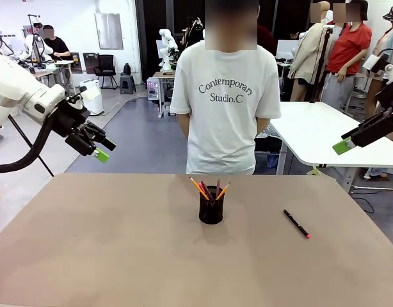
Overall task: Place the pens into the pen holder.
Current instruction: Pick up a writing instrument from the table and place it into the Pen holder.
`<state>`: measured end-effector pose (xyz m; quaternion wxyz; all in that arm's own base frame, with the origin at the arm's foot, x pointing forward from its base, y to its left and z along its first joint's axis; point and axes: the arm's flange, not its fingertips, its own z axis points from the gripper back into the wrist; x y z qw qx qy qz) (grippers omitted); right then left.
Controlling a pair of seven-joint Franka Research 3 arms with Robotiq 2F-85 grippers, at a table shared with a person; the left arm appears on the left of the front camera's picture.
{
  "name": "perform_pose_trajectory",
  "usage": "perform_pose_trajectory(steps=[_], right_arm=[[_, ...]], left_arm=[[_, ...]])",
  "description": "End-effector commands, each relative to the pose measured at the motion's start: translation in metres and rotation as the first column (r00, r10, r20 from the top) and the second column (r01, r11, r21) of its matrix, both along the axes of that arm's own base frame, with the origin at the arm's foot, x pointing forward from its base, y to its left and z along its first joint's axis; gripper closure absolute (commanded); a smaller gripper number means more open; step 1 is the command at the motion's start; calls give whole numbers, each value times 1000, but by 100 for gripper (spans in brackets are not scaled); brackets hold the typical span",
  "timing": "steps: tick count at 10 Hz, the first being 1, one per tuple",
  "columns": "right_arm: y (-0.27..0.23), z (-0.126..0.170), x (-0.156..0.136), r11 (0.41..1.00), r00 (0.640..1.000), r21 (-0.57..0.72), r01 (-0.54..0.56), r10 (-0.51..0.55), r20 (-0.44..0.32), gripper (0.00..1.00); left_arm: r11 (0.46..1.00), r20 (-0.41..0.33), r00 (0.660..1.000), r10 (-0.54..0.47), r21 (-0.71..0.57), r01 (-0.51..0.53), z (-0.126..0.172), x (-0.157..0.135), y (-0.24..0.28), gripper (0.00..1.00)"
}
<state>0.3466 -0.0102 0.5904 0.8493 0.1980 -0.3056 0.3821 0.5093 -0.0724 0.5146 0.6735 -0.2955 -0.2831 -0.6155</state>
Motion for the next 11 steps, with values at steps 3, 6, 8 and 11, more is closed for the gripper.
perform_pose_trajectory(steps=[3, 6, 8, 11], right_arm=[[0, 1, 1, 1000, 1000, 26, -15, 15, 11, 0], [0, 1, 1, 1000, 1000, 26, -15, 15, 11, 0], [0, 1, 1, 1000, 1000, 26, -15, 15, 11, 0], [0, 1, 1, 1000, 1000, 26, -15, 15, 11, 0]], left_arm=[[1000, -7, 1000, 11, 0, -11, 2, -1, 0, 0], [1000, -7, 1000, 11, 0, -11, 2, -1, 0, 0], [1000, -7, 1000, 11, 0, -11, 2, -1, 0, 0], [1000, -7, 1000, 11, 0, -11, 2, -1, 0, 0]])
